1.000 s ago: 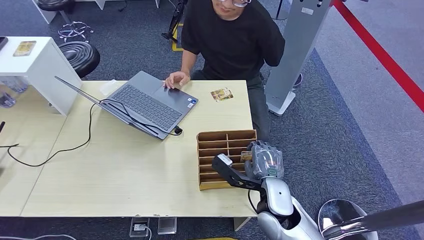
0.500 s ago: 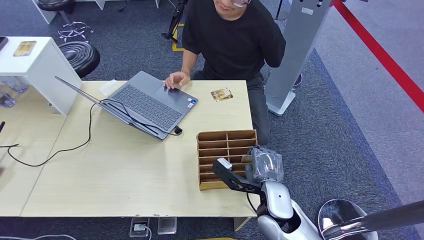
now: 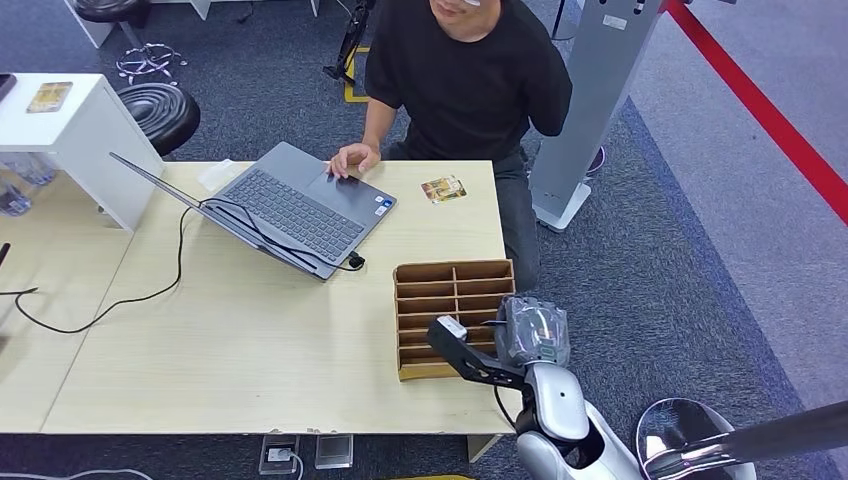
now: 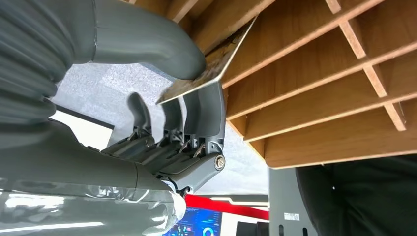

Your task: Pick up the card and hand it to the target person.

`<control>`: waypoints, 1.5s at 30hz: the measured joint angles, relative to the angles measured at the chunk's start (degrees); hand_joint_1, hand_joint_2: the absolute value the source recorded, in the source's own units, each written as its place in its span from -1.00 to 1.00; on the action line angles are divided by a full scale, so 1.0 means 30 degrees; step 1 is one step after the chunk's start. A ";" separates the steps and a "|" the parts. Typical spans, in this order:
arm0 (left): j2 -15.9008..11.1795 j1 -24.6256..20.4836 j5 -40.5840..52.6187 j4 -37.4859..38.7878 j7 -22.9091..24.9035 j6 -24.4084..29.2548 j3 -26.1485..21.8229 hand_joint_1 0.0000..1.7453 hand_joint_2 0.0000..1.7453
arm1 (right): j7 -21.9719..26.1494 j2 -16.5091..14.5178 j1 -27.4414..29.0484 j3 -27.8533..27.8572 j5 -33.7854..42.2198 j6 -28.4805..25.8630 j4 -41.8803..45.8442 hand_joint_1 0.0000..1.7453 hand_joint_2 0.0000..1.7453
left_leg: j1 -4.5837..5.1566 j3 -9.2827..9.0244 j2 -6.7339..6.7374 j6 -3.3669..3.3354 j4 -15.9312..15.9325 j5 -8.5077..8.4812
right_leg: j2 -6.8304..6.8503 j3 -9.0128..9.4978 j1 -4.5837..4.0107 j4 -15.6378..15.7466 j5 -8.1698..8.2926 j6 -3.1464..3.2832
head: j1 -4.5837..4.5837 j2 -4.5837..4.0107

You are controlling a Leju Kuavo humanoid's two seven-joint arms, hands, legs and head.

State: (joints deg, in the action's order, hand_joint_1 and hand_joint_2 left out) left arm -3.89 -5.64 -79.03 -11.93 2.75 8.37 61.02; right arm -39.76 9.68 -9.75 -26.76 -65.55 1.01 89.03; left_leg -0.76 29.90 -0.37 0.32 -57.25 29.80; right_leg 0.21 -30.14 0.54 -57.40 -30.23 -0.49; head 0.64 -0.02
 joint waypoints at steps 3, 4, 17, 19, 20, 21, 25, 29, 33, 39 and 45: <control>0.0000 -0.0001 0.0002 0.0000 0.0000 0.0000 0.0002 -1.00 -1.00 | 0.0000 0.0000 0.0018 0.0033 0.0000 -0.0015 0.0067 0.79 1.00 | 0.0000 0.0001 0.0000 0.0000 0.0000 0.0000 | 0.0000 0.0000 0.0000 0.0000 0.0000 0.0000 | 0.0005 0.0002; 0.0000 -0.0002 0.0002 0.0000 0.0000 0.0000 0.0002 -1.00 -1.00 | 0.0000 0.0000 0.0027 0.0036 0.0000 -0.0016 0.0085 0.87 1.00 | 0.0000 0.0001 0.0000 0.0000 0.0000 0.0000 | -0.0001 -0.0001 0.0000 0.0000 0.0000 0.0000 | 0.0004 0.0002; -0.0020 -0.0004 -0.0160 0.0000 -0.0412 0.0007 0.0082 -1.00 -1.00 | 0.0000 0.0018 0.0020 0.0044 0.0117 -0.0364 0.0133 1.00 1.00 | 0.0000 0.0005 -0.0001 0.0000 0.0000 0.0000 | -0.0001 -0.0002 0.0000 0.0000 0.0000 0.0000 | 0.0000 0.0002; -0.0026 -0.0003 -0.0228 0.0000 -0.0450 0.0015 0.0082 -1.00 -1.00 | 0.0000 0.0038 -0.0016 0.0031 0.0144 -0.0572 0.0182 1.00 1.00 | 0.0000 0.0006 -0.0001 0.0000 0.0000 0.0000 | -0.0001 -0.0002 0.0000 0.0000 0.0000 0.0000 | 0.0000 0.0003; -0.0027 -0.0003 -0.0242 0.0000 -0.0461 0.0013 0.0082 -1.00 -1.00 | 0.0000 0.0062 -0.0041 0.0014 0.0142 -0.0714 0.0242 1.00 1.00 | 0.0000 0.0006 -0.0001 0.0000 0.0000 0.0000 | -0.0001 -0.0002 0.0000 0.0000 0.0000 0.0000 | 0.0002 0.0003; -0.0029 -0.0003 -0.0251 0.0000 -0.0468 0.0011 0.0082 -1.00 -1.00 | 0.0000 0.0097 -0.0079 -0.0007 0.0127 -0.0884 0.0339 1.00 1.00 | 0.0000 0.0006 -0.0001 0.0000 0.0000 0.0000 | -0.0001 -0.0002 0.0000 0.0000 0.0000 0.0000 | 0.0004 0.0002; -0.0029 -0.0001 -0.0321 0.0000 -0.0474 0.0009 0.0082 -1.00 -1.00 | 0.0007 0.0384 -0.0425 -0.0167 -0.0129 -0.1687 0.1258 1.00 1.00 | 0.0001 0.0003 -0.0001 0.0000 0.0000 0.0000 | -0.0001 0.0000 0.0001 0.0000 0.0002 -0.0001 | 0.0004 0.0002; -0.0029 0.0004 -0.0414 0.0000 -0.0552 0.0018 0.0082 -1.00 -1.00 | 0.0115 0.0760 -0.1007 -0.0379 -0.0523 -0.2297 0.2725 1.00 1.00 | 0.0001 -0.0001 0.0000 0.0000 0.0000 -0.0002 | -0.0001 0.0003 0.0001 0.0000 0.0005 -0.0003 | 0.0002 0.0000; -0.0029 0.0007 -0.0497 0.0000 -0.0683 0.0040 0.0078 -1.00 -1.00 | 0.0270 0.1280 -0.1955 -0.0651 -0.0594 -0.2563 0.4436 1.00 1.00 | 0.0002 -0.0001 0.0000 -0.0001 -0.0001 -0.0003 | -0.0005 0.0001 0.0002 -0.0001 0.0009 -0.0001 | -0.0002 0.0000; -0.0024 0.0006 -0.0634 0.0000 -0.0761 0.0067 0.0067 -1.00 -1.00 | 0.0558 0.1918 -0.4145 -0.1325 0.0437 -0.2623 0.6093 1.00 1.00 | 0.0002 0.0000 0.0001 0.0000 -0.0001 -0.0004 | -0.0007 0.0002 0.0002 -0.0001 0.0014 0.0001 | 0.0005 0.0002; -0.0015 -0.0035 -0.0499 0.0000 -0.0969 -0.0109 0.0067 -1.00 -1.00 | 0.2096 0.1809 -0.7043 -0.2396 0.2677 -0.3031 0.4186 1.00 1.00 | 0.0001 0.0016 -0.0004 0.0005 0.0000 -0.0028 | -0.0002 0.0008 0.0001 -0.0011 0.0021 0.0002 | 0.0000 0.0004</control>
State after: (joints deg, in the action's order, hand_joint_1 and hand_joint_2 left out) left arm -3.93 -5.75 -80.53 -11.93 -0.15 8.04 61.22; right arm -33.47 15.11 -30.88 -33.95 -57.52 -8.08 101.59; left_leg -0.75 29.95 -0.39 0.33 -57.25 29.72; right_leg 0.20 -30.12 0.54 -57.43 -30.16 -0.48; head 0.65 -0.01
